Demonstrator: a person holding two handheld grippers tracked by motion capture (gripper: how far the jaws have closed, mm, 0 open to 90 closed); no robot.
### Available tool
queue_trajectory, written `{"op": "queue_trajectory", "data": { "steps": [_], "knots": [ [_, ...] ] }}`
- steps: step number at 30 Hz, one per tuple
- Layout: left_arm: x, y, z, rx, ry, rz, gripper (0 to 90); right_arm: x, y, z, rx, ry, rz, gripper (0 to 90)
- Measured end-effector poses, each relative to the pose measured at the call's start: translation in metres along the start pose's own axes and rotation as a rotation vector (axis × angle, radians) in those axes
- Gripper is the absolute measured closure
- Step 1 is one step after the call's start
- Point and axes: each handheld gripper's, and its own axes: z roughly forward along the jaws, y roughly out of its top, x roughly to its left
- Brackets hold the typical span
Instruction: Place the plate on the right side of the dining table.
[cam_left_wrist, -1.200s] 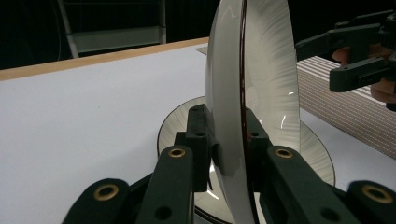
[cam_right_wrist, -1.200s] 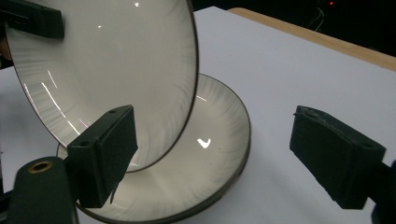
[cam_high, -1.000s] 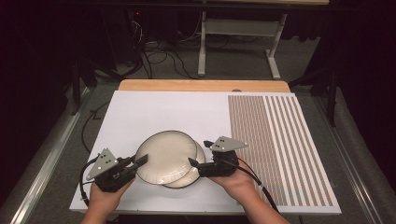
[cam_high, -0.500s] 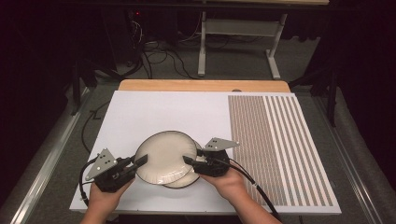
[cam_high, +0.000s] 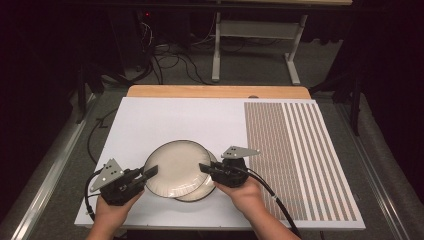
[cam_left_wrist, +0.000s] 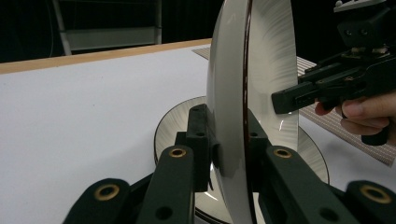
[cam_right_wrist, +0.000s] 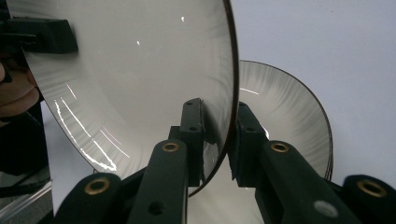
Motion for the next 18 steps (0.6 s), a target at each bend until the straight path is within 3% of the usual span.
{"op": "queue_trajectory", "data": {
  "steps": [4,12,18],
  "knots": [
    [-0.001,0.001,-0.001,0.000,0.003,-0.021,80.0,0.000,0.001,-0.001,-0.004,0.004,0.015,81.2],
    [-0.005,0.003,0.003,0.012,0.009,-0.026,80.7,0.001,0.004,-0.010,-0.004,-0.015,-0.002,83.1],
    [-0.012,0.010,0.007,-0.017,0.001,-0.039,80.4,0.000,0.009,-0.024,-0.037,-0.021,-0.015,83.9]
  ]
}}
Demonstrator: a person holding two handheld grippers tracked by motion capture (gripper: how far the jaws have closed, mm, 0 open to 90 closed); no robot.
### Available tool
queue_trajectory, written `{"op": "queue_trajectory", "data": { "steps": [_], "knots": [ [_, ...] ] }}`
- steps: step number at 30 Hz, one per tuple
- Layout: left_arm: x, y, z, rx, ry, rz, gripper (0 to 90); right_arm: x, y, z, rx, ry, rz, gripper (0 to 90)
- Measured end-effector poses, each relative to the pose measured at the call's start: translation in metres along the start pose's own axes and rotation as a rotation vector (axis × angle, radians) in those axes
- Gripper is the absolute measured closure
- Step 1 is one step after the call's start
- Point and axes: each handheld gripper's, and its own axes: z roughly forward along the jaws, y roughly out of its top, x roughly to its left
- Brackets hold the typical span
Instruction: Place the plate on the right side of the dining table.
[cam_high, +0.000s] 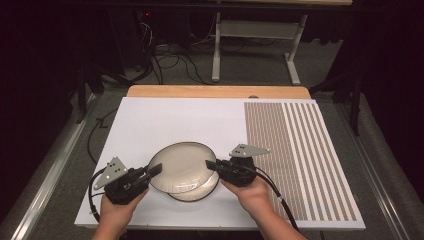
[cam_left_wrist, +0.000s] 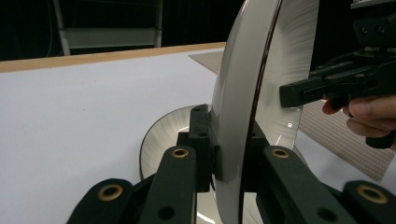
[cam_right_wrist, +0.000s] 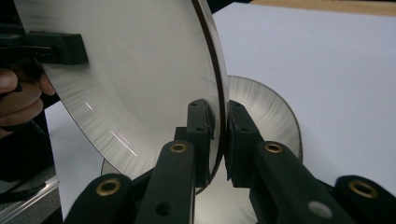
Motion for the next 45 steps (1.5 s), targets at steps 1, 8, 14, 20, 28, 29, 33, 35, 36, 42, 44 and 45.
{"op": "queue_trajectory", "data": {
  "steps": [1,8,14,20,28,29,33,35,36,42,44,45],
  "knots": [
    [-0.001,0.002,0.001,-0.006,-0.004,-0.005,80.4,0.000,0.001,-0.002,-0.006,-0.002,-0.006,84.1],
    [-0.005,0.010,0.016,-0.005,-0.030,-0.022,79.2,-0.004,0.008,-0.023,-0.029,-0.031,-0.023,85.4],
    [-0.018,0.022,0.033,-0.019,-0.052,-0.014,79.1,-0.014,0.013,-0.045,-0.059,-0.049,-0.034,85.7],
    [-0.031,0.036,0.059,0.012,-0.088,-0.001,78.9,-0.026,0.017,-0.073,-0.084,-0.103,-0.038,85.9],
    [-0.056,0.045,0.094,0.039,-0.128,0.026,79.0,-0.044,0.012,-0.111,-0.107,-0.167,-0.045,86.0],
    [-0.059,0.046,0.099,0.042,-0.133,0.028,78.9,-0.046,0.010,-0.116,-0.109,-0.176,-0.041,86.0],
    [-0.072,0.047,0.117,0.057,-0.156,0.037,78.9,-0.056,0.003,-0.134,-0.120,-0.205,-0.028,86.0],
    [-0.079,0.048,0.127,0.062,-0.166,0.041,78.9,-0.062,-0.002,-0.144,-0.126,-0.223,-0.018,86.0],
    [-0.081,0.048,0.131,0.063,-0.170,0.041,78.9,-0.064,-0.003,-0.147,-0.126,-0.229,-0.014,86.0],
    [-0.096,0.050,0.154,0.065,-0.194,0.033,78.7,-0.076,-0.011,-0.168,-0.134,-0.269,-0.003,85.9],
    [-0.102,0.050,0.161,0.065,-0.201,0.029,78.5,-0.079,-0.013,-0.175,-0.137,-0.285,0.006,86.0],
    [-0.105,0.050,0.166,0.068,-0.204,0.034,78.5,-0.080,-0.014,-0.177,-0.139,-0.290,0.007,85.9]
  ]
}}
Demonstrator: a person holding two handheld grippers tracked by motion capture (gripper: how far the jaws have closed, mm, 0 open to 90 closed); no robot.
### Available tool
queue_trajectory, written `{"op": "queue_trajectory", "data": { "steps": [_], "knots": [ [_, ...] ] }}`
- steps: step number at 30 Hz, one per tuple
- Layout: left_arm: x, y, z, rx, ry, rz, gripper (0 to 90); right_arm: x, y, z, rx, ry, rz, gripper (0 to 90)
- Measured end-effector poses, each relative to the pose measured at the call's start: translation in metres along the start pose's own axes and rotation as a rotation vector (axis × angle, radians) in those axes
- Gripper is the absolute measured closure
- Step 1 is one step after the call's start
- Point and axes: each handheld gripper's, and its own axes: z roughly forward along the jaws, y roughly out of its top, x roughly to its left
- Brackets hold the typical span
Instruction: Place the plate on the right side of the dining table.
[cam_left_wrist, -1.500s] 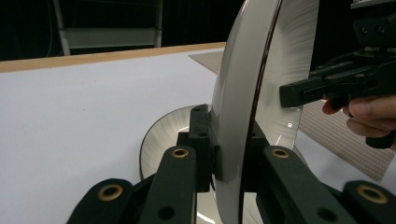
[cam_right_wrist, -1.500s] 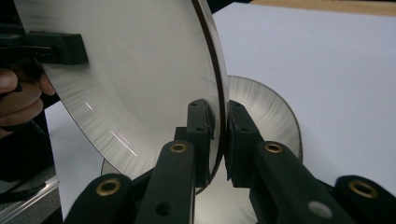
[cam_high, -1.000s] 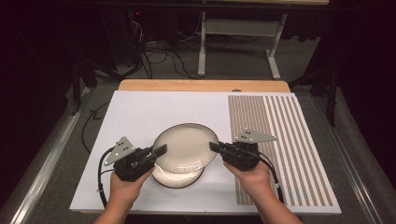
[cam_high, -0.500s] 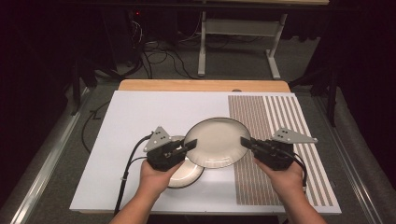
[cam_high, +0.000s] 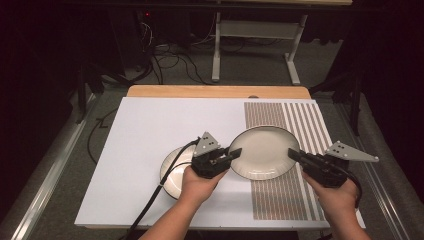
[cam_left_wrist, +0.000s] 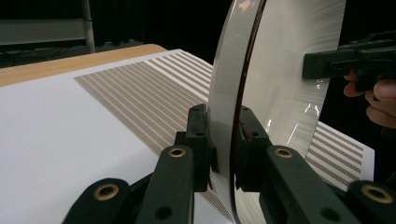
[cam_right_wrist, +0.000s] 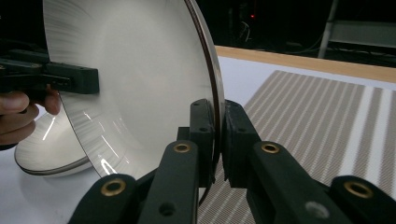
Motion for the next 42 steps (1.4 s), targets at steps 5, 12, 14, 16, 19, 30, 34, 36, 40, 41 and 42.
{"op": "queue_trajectory", "data": {
  "steps": [5,12,14,16,19,30,34,36,40,41,42],
  "knots": [
    [-0.009,0.001,0.020,0.014,-0.008,0.012,78.2,-0.015,-0.007,-0.014,-0.007,-0.032,0.019,85.9],
    [-0.020,0.002,0.047,0.041,-0.015,0.014,77.8,-0.033,-0.019,-0.027,-0.010,-0.069,0.045,85.7],
    [-0.023,0.003,0.053,0.041,-0.016,0.015,77.7,-0.038,-0.023,-0.031,-0.012,-0.081,0.059,85.7],
    [-0.025,0.005,0.060,0.046,-0.016,0.017,77.7,-0.042,-0.025,-0.033,-0.014,-0.086,0.066,85.6],
    [-0.027,0.006,0.067,0.051,-0.018,0.019,77.5,-0.048,-0.029,-0.037,-0.015,-0.097,0.081,85.6],
    [-0.028,0.002,0.096,0.089,-0.023,-0.012,77.0,-0.066,-0.044,-0.040,-0.001,-0.144,0.125,85.3],
    [-0.027,-0.005,0.106,0.108,-0.017,-0.034,76.3,-0.071,-0.049,-0.038,0.013,-0.159,0.134,85.3],
    [-0.027,-0.008,0.111,0.117,-0.009,-0.043,76.0,-0.073,-0.052,-0.036,0.027,-0.170,0.140,85.1],
    [-0.026,-0.013,0.116,0.130,-0.006,-0.052,75.8,-0.078,-0.057,-0.034,0.045,-0.176,0.149,85.0],
    [-0.026,-0.014,0.117,0.130,-0.007,-0.054,75.7,-0.078,-0.058,-0.034,0.048,-0.177,0.149,85.0],
    [-0.026,-0.014,0.118,0.132,-0.006,-0.056,75.7,-0.078,-0.058,-0.033,0.050,-0.179,0.150,85.0]
  ]
}}
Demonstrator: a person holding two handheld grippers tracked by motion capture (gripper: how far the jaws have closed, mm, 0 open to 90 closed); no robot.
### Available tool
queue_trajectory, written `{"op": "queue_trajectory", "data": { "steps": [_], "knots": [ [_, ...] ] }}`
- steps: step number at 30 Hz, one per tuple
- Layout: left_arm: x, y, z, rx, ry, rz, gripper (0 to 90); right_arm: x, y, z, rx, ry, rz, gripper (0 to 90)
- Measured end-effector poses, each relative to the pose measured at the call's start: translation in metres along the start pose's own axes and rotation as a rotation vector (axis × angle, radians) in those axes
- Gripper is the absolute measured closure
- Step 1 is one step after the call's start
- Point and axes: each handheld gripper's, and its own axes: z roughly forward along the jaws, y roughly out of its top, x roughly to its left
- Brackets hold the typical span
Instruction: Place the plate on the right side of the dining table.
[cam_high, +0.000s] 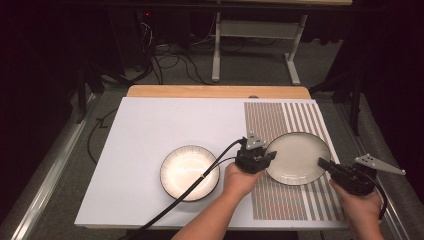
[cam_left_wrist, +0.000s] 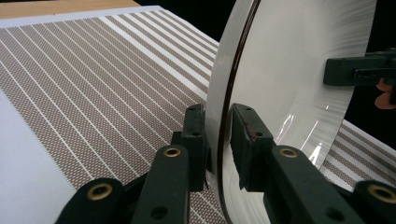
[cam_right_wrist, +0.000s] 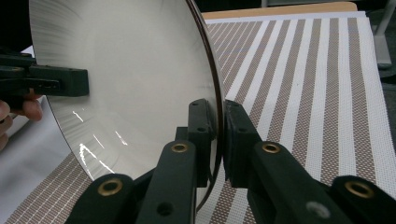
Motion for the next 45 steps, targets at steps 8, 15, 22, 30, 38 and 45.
{"op": "queue_trajectory", "data": {
  "steps": [8,15,22,30,38,45],
  "knots": [
    [0.002,-0.003,0.004,0.012,0.007,-0.004,75.1,0.000,-0.002,0.002,0.008,-0.016,-0.006,85.1],
    [0.004,-0.006,0.008,0.030,0.018,0.000,74.6,0.001,-0.005,0.002,0.018,-0.026,-0.018,85.5],
    [0.005,-0.008,0.011,0.030,0.036,-0.008,73.7,0.001,-0.005,0.003,0.016,-0.032,-0.023,85.8],
    [0.002,-0.007,0.007,0.009,0.059,0.034,57.6,0.004,-0.004,0.004,0.009,-0.030,-0.032,86.2],
    [0.002,-0.006,-0.016,-0.040,0.051,0.067,39.4,0.003,-0.004,0.006,0.015,-0.042,-0.022,85.6],
    [0.007,-0.011,-0.047,-0.068,0.063,0.091,21.6,0.003,-0.003,0.009,0.028,-0.062,-0.016,84.6]
  ]
}}
